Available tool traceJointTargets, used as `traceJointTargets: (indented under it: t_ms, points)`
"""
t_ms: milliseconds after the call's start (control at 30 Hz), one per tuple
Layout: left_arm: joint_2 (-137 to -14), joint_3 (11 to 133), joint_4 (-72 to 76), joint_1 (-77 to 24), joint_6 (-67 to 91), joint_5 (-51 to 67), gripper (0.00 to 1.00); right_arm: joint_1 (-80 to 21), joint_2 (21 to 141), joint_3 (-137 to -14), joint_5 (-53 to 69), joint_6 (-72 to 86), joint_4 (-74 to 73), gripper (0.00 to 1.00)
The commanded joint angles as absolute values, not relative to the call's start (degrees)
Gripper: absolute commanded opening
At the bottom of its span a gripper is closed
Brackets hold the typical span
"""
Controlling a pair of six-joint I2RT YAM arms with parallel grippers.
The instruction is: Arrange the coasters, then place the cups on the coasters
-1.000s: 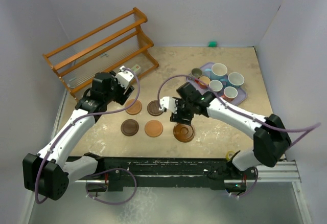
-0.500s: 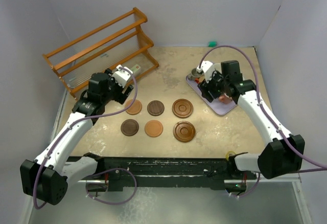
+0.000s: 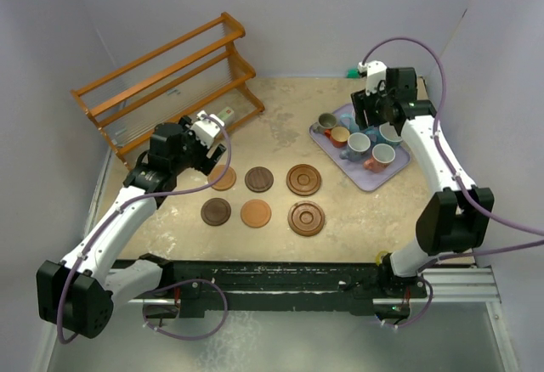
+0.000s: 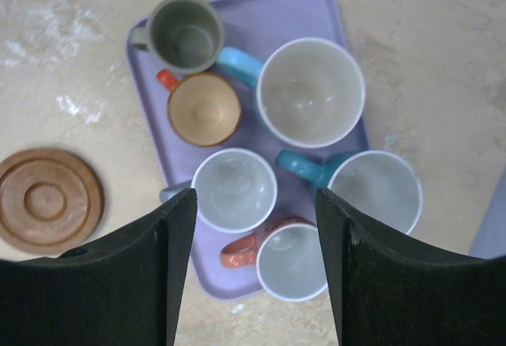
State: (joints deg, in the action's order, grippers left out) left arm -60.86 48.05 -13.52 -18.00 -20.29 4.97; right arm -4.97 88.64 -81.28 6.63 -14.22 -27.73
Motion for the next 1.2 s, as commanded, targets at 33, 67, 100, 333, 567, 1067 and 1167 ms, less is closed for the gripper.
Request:
traceJointTargets:
  t_ms: [33, 67, 100, 333, 567, 1067, 1167]
  points:
    - [-60.34, 48.84, -9.57, -17.47, -19.78, 10.15, 0.80, -3.93, 93.96, -90.05, 0.80, -9.29, -28.87, 0.63]
    - [-60.38, 48.82, -9.60, -17.43, -19.78, 10.67, 0.80, -3.81, 95.15, -91.54, 0.31, -8.94, -29.67, 0.63]
    - [-60.45, 48.86, -9.47, -17.46, -19.73, 11.10, 0.80, -3.65, 96.39, -93.15, -0.35, -8.70, -30.48, 0.63]
    - [-61.46, 49.34, -8.98, -17.47, -19.51, 13.97, 0.80, -2.37, 104.64, -102.72, -3.28, -7.99, -34.34, 0.63]
    - [-62.19, 49.28, -8.33, -17.47, -19.11, 15.54, 0.80, -0.69, 110.80, -107.09, -3.75, -8.64, -36.83, 0.60]
    - [-61.44, 48.94, -8.96, -17.49, -19.80, 15.29, 0.80, 1.62, 119.97, -111.86, -0.81, -8.61, -39.37, 0.45]
    - [-61.34, 48.87, -9.03, -17.48, -19.86, 15.29, 0.80, 1.91, 120.94, -112.27, 0.08, -8.55, -39.32, 0.42]
